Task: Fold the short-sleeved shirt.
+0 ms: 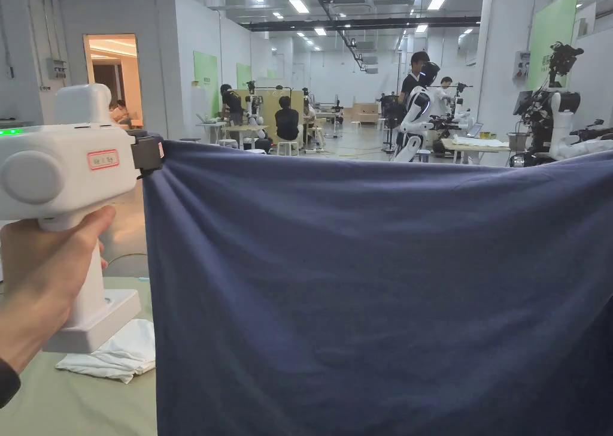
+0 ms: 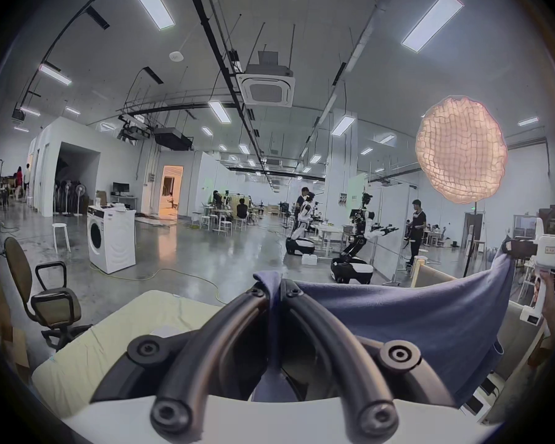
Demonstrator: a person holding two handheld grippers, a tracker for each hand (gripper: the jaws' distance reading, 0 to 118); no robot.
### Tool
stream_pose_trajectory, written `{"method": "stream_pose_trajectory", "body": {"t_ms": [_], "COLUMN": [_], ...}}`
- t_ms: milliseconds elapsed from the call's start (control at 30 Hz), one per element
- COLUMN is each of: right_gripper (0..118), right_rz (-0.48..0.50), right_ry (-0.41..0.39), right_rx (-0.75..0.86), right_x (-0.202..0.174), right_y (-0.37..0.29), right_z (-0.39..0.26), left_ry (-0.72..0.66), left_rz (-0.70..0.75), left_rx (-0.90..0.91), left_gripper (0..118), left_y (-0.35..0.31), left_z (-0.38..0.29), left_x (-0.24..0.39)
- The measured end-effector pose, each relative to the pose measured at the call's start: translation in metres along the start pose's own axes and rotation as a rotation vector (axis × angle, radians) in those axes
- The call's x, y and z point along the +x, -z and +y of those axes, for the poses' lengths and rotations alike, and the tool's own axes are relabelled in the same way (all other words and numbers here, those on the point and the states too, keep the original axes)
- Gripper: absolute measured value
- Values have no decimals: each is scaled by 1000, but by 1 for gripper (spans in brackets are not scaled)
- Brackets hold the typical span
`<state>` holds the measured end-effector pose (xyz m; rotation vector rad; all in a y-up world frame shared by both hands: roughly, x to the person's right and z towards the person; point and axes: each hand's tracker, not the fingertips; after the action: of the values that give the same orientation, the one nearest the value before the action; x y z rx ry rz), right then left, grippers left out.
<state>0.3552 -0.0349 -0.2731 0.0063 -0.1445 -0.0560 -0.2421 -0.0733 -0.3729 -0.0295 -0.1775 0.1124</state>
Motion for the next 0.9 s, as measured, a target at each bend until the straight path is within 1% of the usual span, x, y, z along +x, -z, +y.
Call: {"method": "stream_pose_trajectory", "body": {"t_ms": [67,133,333,467,533,567,700,833,900], "right_gripper": [5,5,5,5,5,5,5,5,5], "right_rz": [-13,-50,-81,-83,-81,-96,-119,-105,-98], "right_ry": [0,-30,-28,13,1,-22,-56,-23,-27], "right_rx": [5,17,12,7,-1,-12,-31,-87,-121], "right_x": [-2,-8,-17,-24,-27,-29,-27,-22,-25], "right_y": [15,26,71,96,106,112,141,162,164], "right_z": [3,7,24,34,36,36,24,-1,-28], "left_ry": [25,48,47,52,59,55,8,28,18], "left_rz": [16,24,43,76,86,86,88,93,86], "left_rx": [-2,-8,-27,-56,-59,-49,-64,-104,-154], "left_gripper": [7,7,7,7,7,7,7,7,7], "left_y": [18,32,83,114,123,127,148,162,169], "left_z": [4,10,23,24,24,22,13,-12,-40], "left_x": [2,4,3,3,4,3,2,1,-2]}}
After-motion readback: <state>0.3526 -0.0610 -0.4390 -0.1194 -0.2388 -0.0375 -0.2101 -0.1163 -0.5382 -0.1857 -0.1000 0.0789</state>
